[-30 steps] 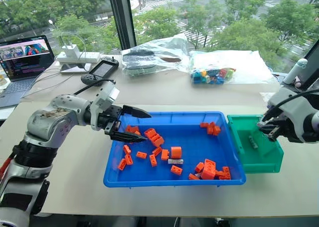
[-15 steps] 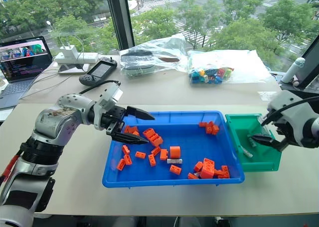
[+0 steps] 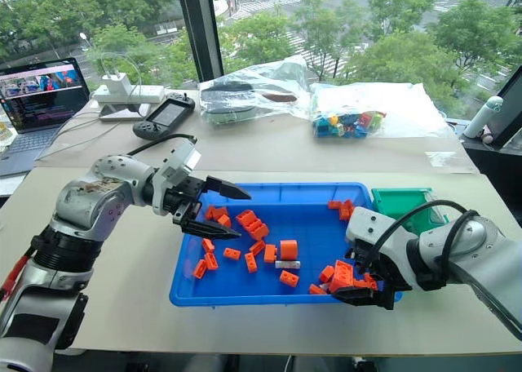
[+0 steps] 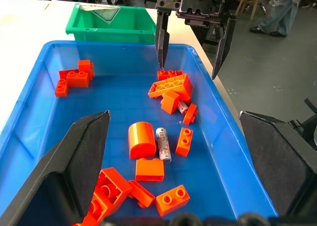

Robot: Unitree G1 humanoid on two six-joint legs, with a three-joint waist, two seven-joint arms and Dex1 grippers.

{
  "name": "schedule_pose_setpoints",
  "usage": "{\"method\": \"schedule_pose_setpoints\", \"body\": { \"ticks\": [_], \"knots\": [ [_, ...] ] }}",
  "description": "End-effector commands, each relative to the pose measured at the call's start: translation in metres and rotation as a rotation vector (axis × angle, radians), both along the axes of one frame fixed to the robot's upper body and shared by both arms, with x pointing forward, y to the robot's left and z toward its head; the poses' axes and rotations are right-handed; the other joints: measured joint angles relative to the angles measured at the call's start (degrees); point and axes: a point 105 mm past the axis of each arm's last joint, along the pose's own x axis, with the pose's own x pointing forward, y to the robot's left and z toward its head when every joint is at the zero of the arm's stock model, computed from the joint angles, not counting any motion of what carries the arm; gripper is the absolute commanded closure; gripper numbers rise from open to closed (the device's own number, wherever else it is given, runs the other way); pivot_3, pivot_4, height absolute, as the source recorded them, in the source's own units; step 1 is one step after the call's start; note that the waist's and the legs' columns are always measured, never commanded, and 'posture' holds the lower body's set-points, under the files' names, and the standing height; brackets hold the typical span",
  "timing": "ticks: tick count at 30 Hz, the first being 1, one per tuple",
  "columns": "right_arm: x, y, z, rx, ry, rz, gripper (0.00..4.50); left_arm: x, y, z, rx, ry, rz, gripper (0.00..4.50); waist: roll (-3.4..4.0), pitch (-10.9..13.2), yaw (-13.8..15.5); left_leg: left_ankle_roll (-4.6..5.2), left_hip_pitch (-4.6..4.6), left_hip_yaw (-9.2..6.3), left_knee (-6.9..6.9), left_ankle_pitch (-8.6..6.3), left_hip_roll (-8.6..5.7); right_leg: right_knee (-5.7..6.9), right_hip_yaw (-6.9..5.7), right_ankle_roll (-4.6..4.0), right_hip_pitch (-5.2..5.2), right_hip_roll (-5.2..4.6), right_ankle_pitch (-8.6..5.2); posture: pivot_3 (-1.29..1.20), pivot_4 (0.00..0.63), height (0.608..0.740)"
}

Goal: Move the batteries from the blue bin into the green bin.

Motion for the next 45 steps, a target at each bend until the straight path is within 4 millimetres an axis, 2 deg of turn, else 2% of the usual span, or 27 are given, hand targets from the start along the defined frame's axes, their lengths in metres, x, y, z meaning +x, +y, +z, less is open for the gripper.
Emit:
{"method": "schedule_pose_setpoints", "body": {
  "ticks": [1, 3, 8, 14, 19, 26, 29, 34, 39, 42, 45],
  "knots": [
    [0.004, 0.001, -0.004, -0.005, -0.01, -0.008, 0.26, -0.005, 0.001, 0.007, 0.0, -0.04, -0.01, 0.0, 0.0, 0.0, 0.1, 0.0, 0.0, 0.0, 0.0, 0.0, -0.01, 0.0, 0.0, 0.0, -0.01, 0.0, 0.0, 0.0, 0.15, 0.732],
    [0.007, -0.001, -0.006, -0.01, -0.013, -0.024, 0.66, -0.006, 0.002, 0.007, 0.003, -0.04, -0.006, 0.0, 0.0, 0.0, 0.1, 0.0, 0.0, 0.0, 0.0, 0.0, -0.01, 0.0, 0.0, 0.0, 0.01, 0.0, 0.0, 0.0, 0.15, 0.732],
    [0.012, -0.005, -0.002, 0.005, -0.025, -0.047, 2.36, -0.005, 0.004, 0.007, 0.007, -0.042, 0.008, 0.0, -0.01, 0.0, 0.3, 0.0, 0.0, 0.0, 0.01, 0.0, -0.01, 0.0, 0.0, 0.0, -0.01, -0.01, 0.0, 0.0, 0.15, 0.732],
    [0.009, -0.004, -0.002, 0.018, 0.0, -0.037, 4.36, -0.005, 0.004, 0.007, 0.006, -0.044, 0.011, 0.0, -0.01, 0.0, 0.3, 0.0, 0.0, 0.0, 0.02, 0.0, -0.01, 0.01, 0.01, 0.0, 0.0, -0.01, 0.0, 0.0, 0.15, 0.732],
    [0.004, -0.006, -0.014, 0.008, 0.038, -0.044, 4.36, -0.004, 0.005, 0.007, 0.009, -0.046, 0.015, 0.0, -0.01, 0.0, 0.4, 0.0, 0.0, 0.0, 0.02, 0.0, -0.02, 0.01, 0.0, 0.0, 0.0, -0.01, 0.0, 0.0, 0.15, 0.732],
    [0.007, -0.008, -0.01, 0.032, 0.031, -0.076, 4.36, -0.004, 0.006, 0.006, 0.013, -0.043, 0.014, 0.0, -0.01, 0.0, 0.4, 0.0, -0.01, 0.01, 0.02, 0.0, -0.02, 0.0, 0.01, 0.0, 0.0, -0.01, 0.0, 0.0, 0.15, 0.732],
    [0.011, -0.009, -0.003, 0.046, 0.001, -0.086, 3.76, -0.004, 0.006, 0.005, 0.016, -0.042, 0.014, 0.0, -0.01, 0.0, 0.4, 0.0, 0.0, 0.01, 0.02, 0.0, -0.02, 0.01, 0.01, 0.0, 0.0, -0.01, 0.0, 0.0, 0.15, 0.732],
    [0.014, -0.012, 0.005, 0.049, -0.027, -0.099, 2.14, -0.004, 0.006, 0.005, 0.016, -0.04, 0.013, 0.0, -0.01, 0.0, 0.4, 0.0, 0.0, 0.01, 0.02, 0.0, -0.02, 0.0, 0.01, 0.0, 0.0, -0.01, 0.0, 0.0, 0.15, 0.732],
    [0.018, -0.016, 0.007, 0.043, -0.037, -0.13, 2.14, -0.004, 0.005, 0.004, 0.016, -0.041, 0.012, 0.0, -0.01, 0.0, 0.4, 0.0, 0.0, 0.01, 0.02, 0.0, -0.01, 0.0, 0.01, 0.0, 0.0, -0.01, 0.0, 0.0, 0.15, 0.732],
    [0.015, -0.005, -0.001, 0.091, 0.026, -0.135, 2.14, -0.004, 0.005, 0.002, 0.02, -0.04, 0.012, 0.0, -0.01, 0.0, 0.3, 0.0, 0.0, 0.01, 0.02, 0.0, -0.01, 0.0, 0.01, 0.0, 0.0, -0.01, 0.0, 0.0, 0.15, 0.732],
    [0.015, -0.005, -0.003, 0.091, 0.032, -0.148, 2.14, -0.004, 0.005, 0.002, 0.022, -0.043, 0.013, 0.0, -0.01, 0.0, 0.4, 0.0, -0.01, 0.0, 0.02, 0.0, -0.01, 0.02, 0.01, 0.0, 0.0, -0.01, 0.0, 0.0, 0.15, 0.732]
  ]
}}
